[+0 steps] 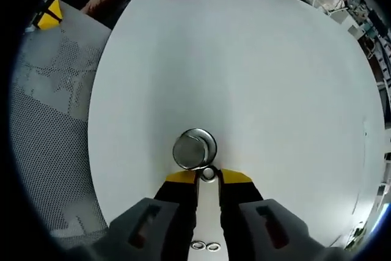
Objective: Place the washer onto the threaded stud by aligning its center hole with the stud, sliding it down to the base, and recovering from edge contact or off-axis alignment until the washer reaches the visible bottom stop.
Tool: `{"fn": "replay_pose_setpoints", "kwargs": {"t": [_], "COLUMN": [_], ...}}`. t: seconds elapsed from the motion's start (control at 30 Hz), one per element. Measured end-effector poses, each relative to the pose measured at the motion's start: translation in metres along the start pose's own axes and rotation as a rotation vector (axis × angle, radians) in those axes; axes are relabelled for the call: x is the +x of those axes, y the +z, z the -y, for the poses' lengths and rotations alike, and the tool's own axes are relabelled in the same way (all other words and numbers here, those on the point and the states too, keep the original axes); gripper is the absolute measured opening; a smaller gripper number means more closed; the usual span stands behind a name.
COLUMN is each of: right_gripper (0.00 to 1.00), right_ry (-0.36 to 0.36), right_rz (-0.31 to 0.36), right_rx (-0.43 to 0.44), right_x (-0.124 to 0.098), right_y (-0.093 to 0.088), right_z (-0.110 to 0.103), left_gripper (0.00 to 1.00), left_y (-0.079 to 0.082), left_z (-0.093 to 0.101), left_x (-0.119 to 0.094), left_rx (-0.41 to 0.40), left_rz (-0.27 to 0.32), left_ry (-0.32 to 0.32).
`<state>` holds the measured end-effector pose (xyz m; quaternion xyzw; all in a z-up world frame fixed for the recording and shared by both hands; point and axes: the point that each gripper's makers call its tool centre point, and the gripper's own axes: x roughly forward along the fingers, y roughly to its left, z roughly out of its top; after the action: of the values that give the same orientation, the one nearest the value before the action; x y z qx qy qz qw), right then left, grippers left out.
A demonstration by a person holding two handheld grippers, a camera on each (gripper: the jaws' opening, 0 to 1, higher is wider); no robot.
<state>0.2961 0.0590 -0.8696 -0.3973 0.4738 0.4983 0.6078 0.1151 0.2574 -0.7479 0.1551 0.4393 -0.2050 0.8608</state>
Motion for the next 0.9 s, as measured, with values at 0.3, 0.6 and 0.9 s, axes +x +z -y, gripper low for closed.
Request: {"fn": "replay_pose_setpoints", "kwargs": {"t": [0.3,0.6,0.9], "right_gripper": [0.14,0.14,0.16], "right_ry": [-0.015,-0.024,-0.015], "right_rz": [0.056,0.057,0.025], "right_rx": [0.044,0.086,0.038], "right_x": [-0.004,-0.009,-0.012], "right_y": [-0.012,-0.04,-0.054], "right_z": [0.009,0.011,-0.008], "left_gripper": [0.0,0.0,0.0], "left_y": [0.0,0.0,0.001], "left_z": [0.0,0.0,0.0], "left_x": [0.0,0.0,0.0], "left_rx": [0.0,0.001,0.003], "left_rz": [-0.001,-0.001,0.004], "left_ry": [0.001,0.0,0.0]}}
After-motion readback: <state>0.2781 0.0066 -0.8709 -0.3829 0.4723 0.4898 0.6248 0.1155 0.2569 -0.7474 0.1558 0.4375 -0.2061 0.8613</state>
